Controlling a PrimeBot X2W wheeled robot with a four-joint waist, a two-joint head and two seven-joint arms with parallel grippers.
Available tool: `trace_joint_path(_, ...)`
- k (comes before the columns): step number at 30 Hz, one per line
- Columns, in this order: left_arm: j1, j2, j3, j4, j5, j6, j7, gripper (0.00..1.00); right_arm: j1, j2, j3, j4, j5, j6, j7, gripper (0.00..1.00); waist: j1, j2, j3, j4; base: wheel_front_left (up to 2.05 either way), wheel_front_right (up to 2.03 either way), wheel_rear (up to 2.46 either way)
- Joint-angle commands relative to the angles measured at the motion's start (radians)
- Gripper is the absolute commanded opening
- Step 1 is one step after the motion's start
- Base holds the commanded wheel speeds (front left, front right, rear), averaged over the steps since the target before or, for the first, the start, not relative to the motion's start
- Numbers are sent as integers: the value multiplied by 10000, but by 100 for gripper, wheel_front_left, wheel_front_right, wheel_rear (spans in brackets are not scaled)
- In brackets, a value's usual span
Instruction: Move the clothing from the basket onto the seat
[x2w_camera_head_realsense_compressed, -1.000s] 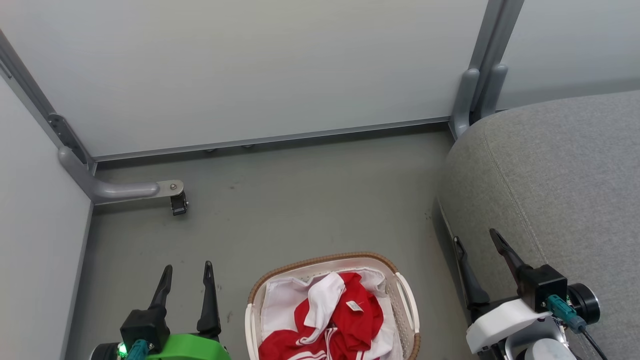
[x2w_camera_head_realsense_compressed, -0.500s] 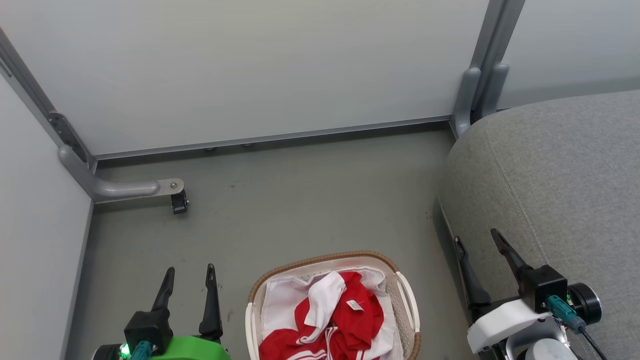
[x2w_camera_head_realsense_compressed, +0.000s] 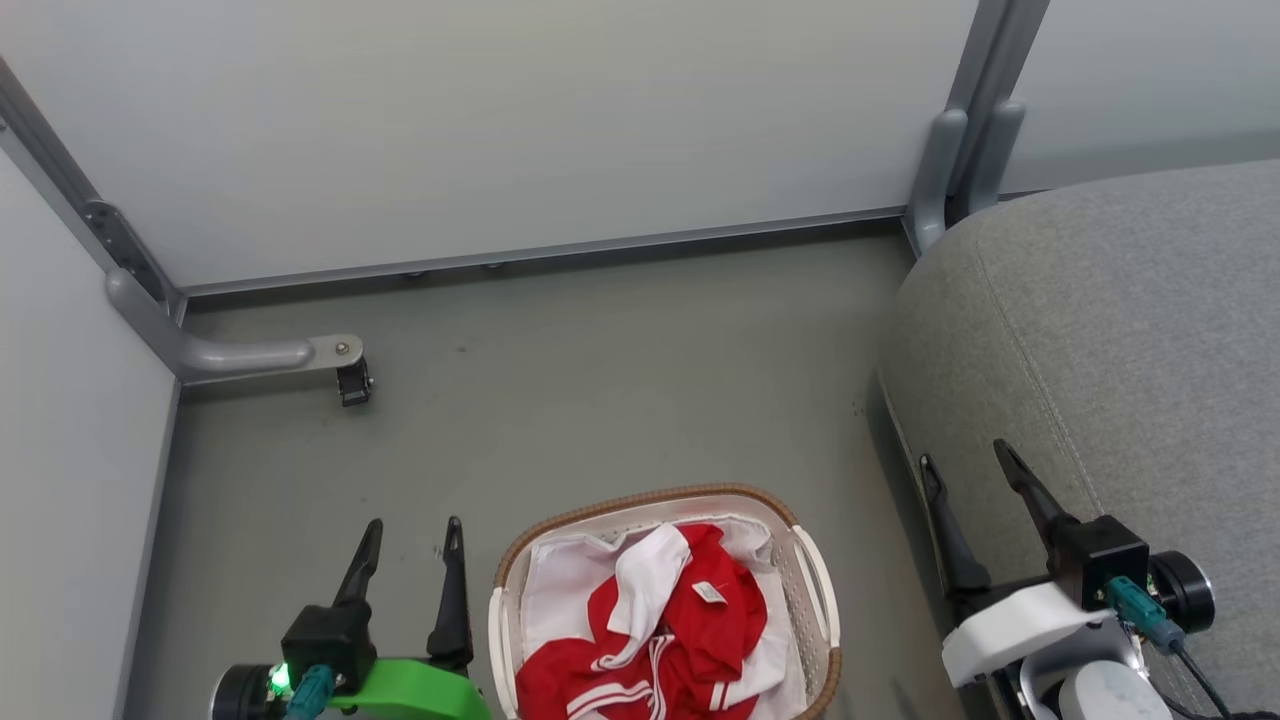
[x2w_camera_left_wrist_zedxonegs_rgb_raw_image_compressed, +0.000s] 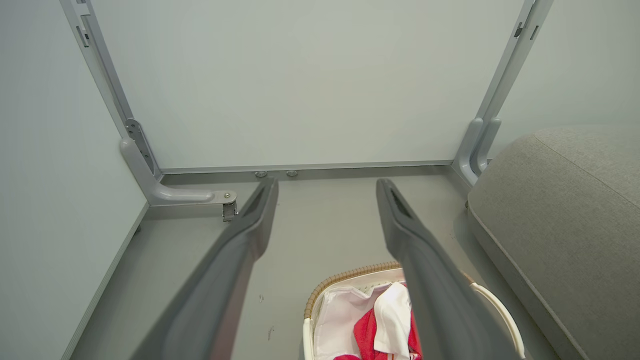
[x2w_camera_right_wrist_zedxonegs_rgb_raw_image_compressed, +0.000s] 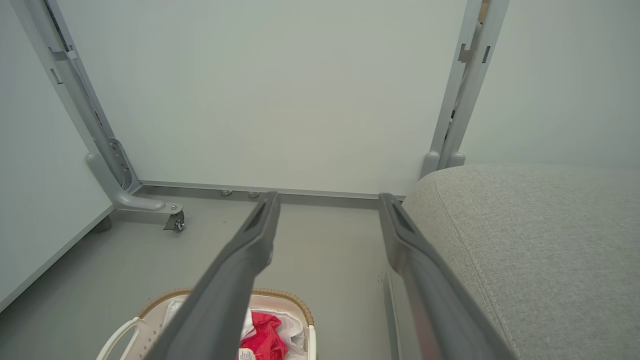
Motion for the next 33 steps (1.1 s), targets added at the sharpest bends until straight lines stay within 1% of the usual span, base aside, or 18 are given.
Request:
trace_joint_path(1,-357,53,-149,78,100,-94,-31,100,-230,-55,-74,-96,-78,-3,-46,100,0,0,414,-32,0,0,0)
trace_joint_path(5,-1031,54,-687,619,233,-329,-21,100,-601,-55,-236,-195,-114,-3,-46,100,0,0,1119,-115,0,0,0)
trace_joint_path(8,-1660,53,-1112,1306,-53,-486,-22,100,-872,-55,-356,-246,-153,-3,-46,100,0,0,1604,-201,0,0,0)
trace_joint_path(10,-2195,51,-1482,1817,70,-562,-21,100,-1115,-54,-418,-305,-160,-3,-46,100,0,0,2002,-322,0,0,0)
trace_joint_path(16,-3564,57,-2367,3588,-145,-749,-22,100,-1832,-49,-465,-522,24,-6,-35,100,0,0,3212,-929,0,0,0)
trace_joint_path(23,-5017,60,-3188,5516,-509,-779,-21,100,-2603,-45,-490,-839,276,-6,-35,100,0,0,4748,-1585,0,0,0)
trace_joint_path(29,-5897,64,-3809,6670,-838,-682,-21,100,-3175,-41,-486,-1079,545,-6,-35,100,0,0,6030,-1966,0,0,0)
trace_joint_path(33,-6337,65,-4014,7237,-860,-575,-22,100,-3460,-40,-442,-1194,734,-6,-35,100,0,0,6687,-2176,0,0,0)
